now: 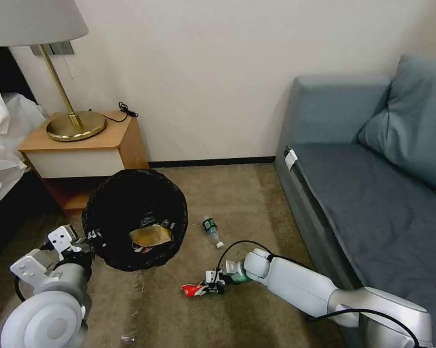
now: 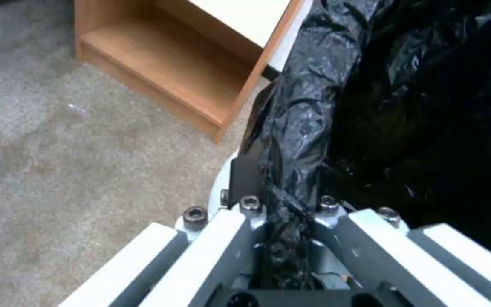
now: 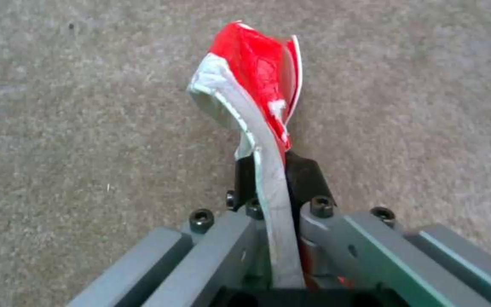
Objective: Pick up the trash bin, then pick up the garbage on the floor and place it into the trash bin.
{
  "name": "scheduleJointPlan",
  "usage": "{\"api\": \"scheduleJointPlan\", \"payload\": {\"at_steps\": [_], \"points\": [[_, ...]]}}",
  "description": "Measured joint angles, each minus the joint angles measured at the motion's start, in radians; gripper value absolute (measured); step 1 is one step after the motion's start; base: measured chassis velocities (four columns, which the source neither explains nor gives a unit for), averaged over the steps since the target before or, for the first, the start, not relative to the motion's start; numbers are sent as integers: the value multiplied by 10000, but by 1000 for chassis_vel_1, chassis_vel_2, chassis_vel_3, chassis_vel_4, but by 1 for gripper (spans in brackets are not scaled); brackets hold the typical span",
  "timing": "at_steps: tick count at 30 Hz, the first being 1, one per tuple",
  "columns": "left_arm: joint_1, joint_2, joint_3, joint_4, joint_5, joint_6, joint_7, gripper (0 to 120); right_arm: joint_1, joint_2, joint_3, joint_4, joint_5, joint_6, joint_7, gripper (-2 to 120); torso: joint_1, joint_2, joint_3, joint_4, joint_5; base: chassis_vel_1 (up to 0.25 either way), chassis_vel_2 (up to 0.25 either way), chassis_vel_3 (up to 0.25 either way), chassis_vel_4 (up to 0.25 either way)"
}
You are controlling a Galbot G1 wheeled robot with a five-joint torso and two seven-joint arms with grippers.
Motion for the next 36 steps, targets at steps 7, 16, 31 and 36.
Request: {"api": "scheduleJointPlan", "payload": {"at_steps": [7, 16, 31, 36], "points": [[31, 233, -119, -65, -157, 0, -112, 1, -381, -1298, 1271, 1292, 658, -319, 37, 0, 0, -1, 0, -2, 1, 0, 0, 0, 0], [-21, 661, -296, 48, -380, 0, -229, 1, -1146, -2705, 5830, 2145, 1639, -6, 444, 0, 0, 0, 0, -2, 2, 0, 0, 0, 0], [-134, 735, -64, 657, -104, -20, -163, 1, -493, -2930, 8261, 5155, 5175, -288, 1432, 0, 0, -1, 0, -2, -2, 0, 0, 0, 0], [-125, 678, 7, 674, -18, -20, -110, 1, 49, -2794, 7108, 6029, 6306, -300, 1261, 0, 0, 0, 0, -1, -5, 0, 0, 0, 0]]}}
